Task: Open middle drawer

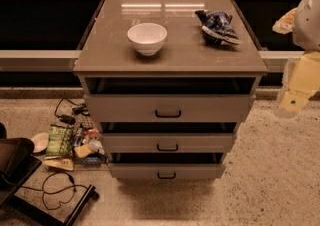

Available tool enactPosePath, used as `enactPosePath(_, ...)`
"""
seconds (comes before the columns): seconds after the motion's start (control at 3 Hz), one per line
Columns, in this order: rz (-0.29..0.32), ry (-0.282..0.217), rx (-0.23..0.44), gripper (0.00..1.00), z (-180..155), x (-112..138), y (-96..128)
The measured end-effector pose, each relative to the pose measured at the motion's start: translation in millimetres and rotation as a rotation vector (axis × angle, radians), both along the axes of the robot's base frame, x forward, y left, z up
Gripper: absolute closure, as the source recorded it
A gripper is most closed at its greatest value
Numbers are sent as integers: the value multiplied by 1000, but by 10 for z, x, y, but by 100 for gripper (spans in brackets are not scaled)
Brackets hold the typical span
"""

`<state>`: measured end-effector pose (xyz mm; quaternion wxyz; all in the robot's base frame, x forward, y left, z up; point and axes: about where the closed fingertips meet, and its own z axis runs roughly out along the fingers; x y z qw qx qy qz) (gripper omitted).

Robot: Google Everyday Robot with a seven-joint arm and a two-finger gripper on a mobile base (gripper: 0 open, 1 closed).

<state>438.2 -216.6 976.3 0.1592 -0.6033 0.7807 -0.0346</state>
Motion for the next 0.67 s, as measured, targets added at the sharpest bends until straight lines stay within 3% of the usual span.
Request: enactPosePath(0.67,-4,-29,-2,0,-155,-73,46)
